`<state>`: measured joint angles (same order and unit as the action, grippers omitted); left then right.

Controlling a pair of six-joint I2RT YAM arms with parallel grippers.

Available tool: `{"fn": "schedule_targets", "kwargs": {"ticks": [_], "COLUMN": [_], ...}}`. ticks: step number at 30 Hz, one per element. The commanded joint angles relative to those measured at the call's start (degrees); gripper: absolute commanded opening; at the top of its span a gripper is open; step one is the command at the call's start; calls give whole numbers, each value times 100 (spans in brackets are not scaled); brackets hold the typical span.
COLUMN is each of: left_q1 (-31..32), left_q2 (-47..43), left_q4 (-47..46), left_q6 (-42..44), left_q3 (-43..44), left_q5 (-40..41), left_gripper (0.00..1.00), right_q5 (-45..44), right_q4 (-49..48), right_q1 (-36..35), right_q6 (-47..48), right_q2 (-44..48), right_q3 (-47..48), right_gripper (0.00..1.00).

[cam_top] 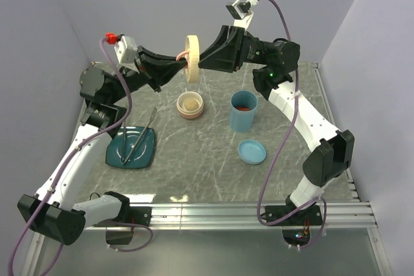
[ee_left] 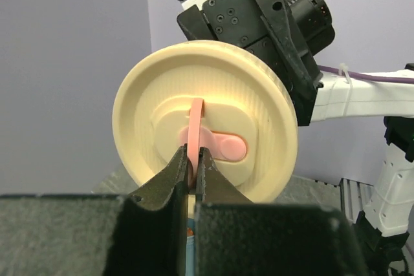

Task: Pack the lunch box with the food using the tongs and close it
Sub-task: Pass the lid of the lunch box from the right arm to the left, then put the lid back on the lunch box

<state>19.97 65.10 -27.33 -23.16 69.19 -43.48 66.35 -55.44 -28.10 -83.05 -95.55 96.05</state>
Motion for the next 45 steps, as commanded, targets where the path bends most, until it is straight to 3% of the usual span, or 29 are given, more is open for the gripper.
{"fn": "schedule_targets", "kwargs": {"ticks": [1, 3, 5, 10, 17, 25, 29, 37, 45], "left_q1": [51, 43, 34, 25, 51, 148, 366, 596, 710], "left_q2": [125, 257, 388, 819, 2418, 4131, 4484, 5293, 5206], "left_q4": [920, 1612, 2063, 3564, 5787, 7083, 7014, 7136, 6838], "left_q6": [206, 338, 609, 1321, 2454, 2773, 2878, 2799, 2650], "left_q3": [612, 788, 1052, 1710, 3336, 4621, 4490, 4437, 3664], "left_q5": [200, 287, 384, 1050, 2070, 3152, 3565, 4023, 4234], "left_gripper": [1, 1, 1, 1, 0, 1, 0, 0, 0], "right_q5": [-25, -60, -95, -254, -210, -912, -1299, -1502, -1432], "right_q4": [813, 1394, 2041, 3783, 6710, 9047, 9577, 9728, 9710], "right_q1": [23, 242, 436, 1314, 2045, 2282, 2291, 2335, 2397], "right_q6": [832, 1201, 1474, 3046, 5234, 7196, 7855, 7997, 7953], "right_q2": [150, 238, 300, 563, 599, 713, 748, 774, 687], "right_q3": [89, -7, -51, 62, 563, 915, 968, 854, 810], "right_gripper": [49, 77, 92, 100, 100, 100, 100, 100, 100]}}
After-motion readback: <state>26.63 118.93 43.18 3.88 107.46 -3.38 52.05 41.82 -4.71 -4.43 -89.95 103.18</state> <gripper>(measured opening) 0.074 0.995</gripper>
